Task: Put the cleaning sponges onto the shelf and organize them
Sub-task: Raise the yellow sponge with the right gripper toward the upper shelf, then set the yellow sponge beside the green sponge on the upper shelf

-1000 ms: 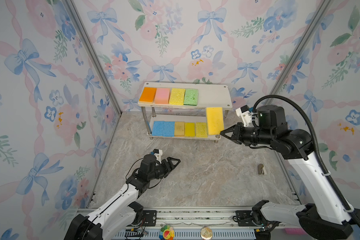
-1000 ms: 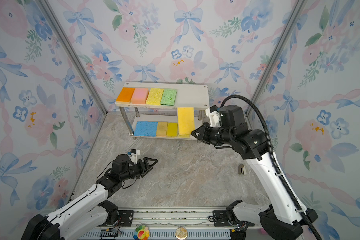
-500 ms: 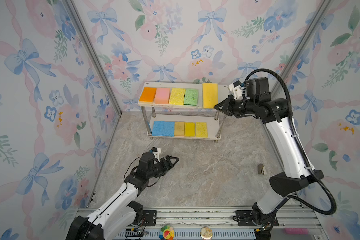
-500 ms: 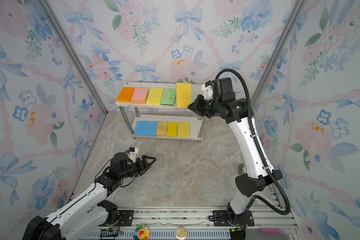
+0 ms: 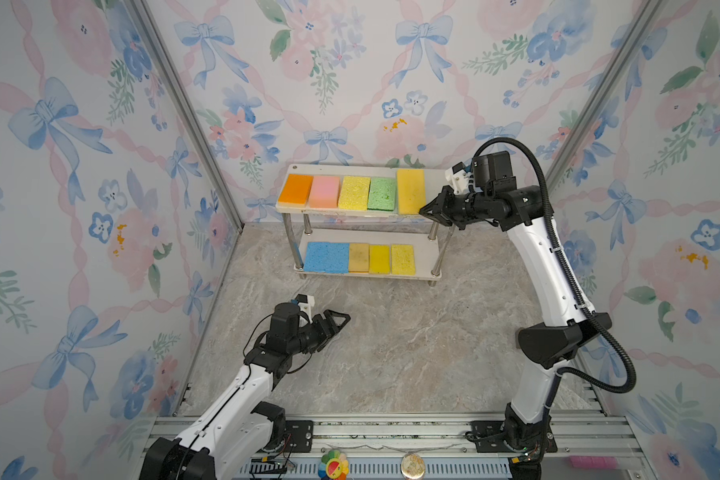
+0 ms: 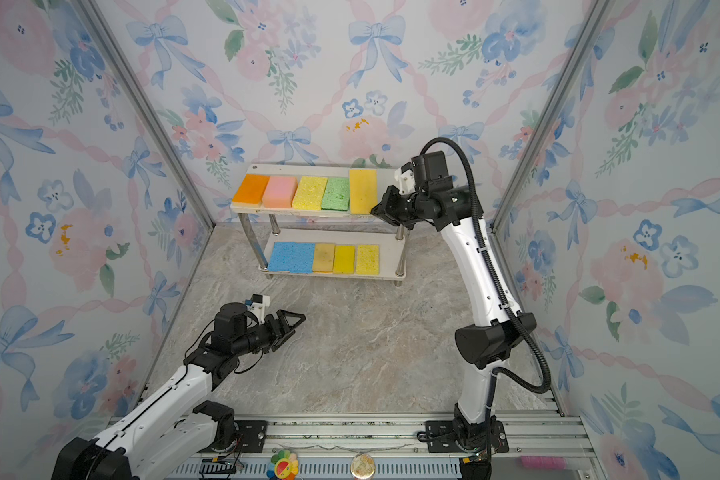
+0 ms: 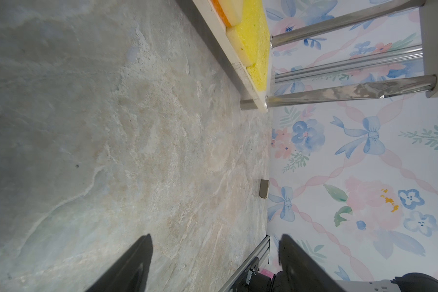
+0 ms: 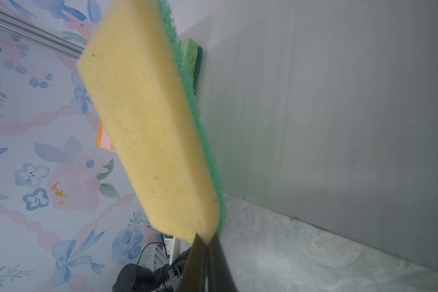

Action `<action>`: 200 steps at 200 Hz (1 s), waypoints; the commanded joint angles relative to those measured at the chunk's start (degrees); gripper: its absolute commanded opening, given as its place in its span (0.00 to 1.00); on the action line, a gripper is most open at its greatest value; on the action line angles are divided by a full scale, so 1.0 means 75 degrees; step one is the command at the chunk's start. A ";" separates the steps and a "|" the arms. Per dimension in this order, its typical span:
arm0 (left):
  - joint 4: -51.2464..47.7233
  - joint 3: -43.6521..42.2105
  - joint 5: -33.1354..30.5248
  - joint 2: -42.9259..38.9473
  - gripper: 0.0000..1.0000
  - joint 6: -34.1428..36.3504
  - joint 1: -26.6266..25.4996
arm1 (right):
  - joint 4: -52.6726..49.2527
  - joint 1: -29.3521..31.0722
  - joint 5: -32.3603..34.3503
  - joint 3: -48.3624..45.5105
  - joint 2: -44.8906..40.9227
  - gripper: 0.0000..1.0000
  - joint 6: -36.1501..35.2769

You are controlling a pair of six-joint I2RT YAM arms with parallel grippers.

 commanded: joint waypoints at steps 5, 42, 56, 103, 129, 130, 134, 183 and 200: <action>-0.0182 0.0219 0.0261 0.0191 0.81 0.0364 0.0106 | 0.0120 -0.0066 -0.0123 0.0239 0.0142 0.07 0.0152; -0.0183 0.0348 0.0327 0.0435 0.81 0.0493 0.0113 | 0.0194 -0.0078 -0.0063 0.0231 0.0213 0.07 0.0157; -0.0185 0.0386 0.0347 0.0504 0.81 0.0518 0.0131 | 0.0228 -0.0111 -0.0049 0.0222 0.0222 0.07 0.0169; -0.0183 0.0430 0.0378 0.0683 0.82 0.0594 0.0166 | 0.0300 -0.0195 -0.0026 0.0189 0.0278 0.08 0.0187; -0.0173 0.0483 0.0408 0.0731 0.82 0.0612 0.0178 | 0.0358 -0.0252 -0.0043 0.0183 0.0296 0.08 0.0232; -0.0175 0.0480 0.0408 0.0739 0.82 0.0612 0.0181 | 0.0365 -0.0253 -0.0046 0.0184 0.0301 0.08 0.0239; -0.0180 0.0479 0.0413 0.0747 0.82 0.0621 0.0182 | 0.0380 -0.0255 -0.0048 0.0178 0.0306 0.09 0.0248; -0.0178 0.0424 0.0432 0.0757 0.82 0.0635 0.0215 | 0.0436 -0.0254 -0.0104 0.0184 0.0331 0.23 0.0328; -0.0176 0.0414 0.0431 0.0753 0.82 0.0630 0.0207 | 0.0442 -0.0257 -0.0108 0.0181 0.0307 0.28 0.0326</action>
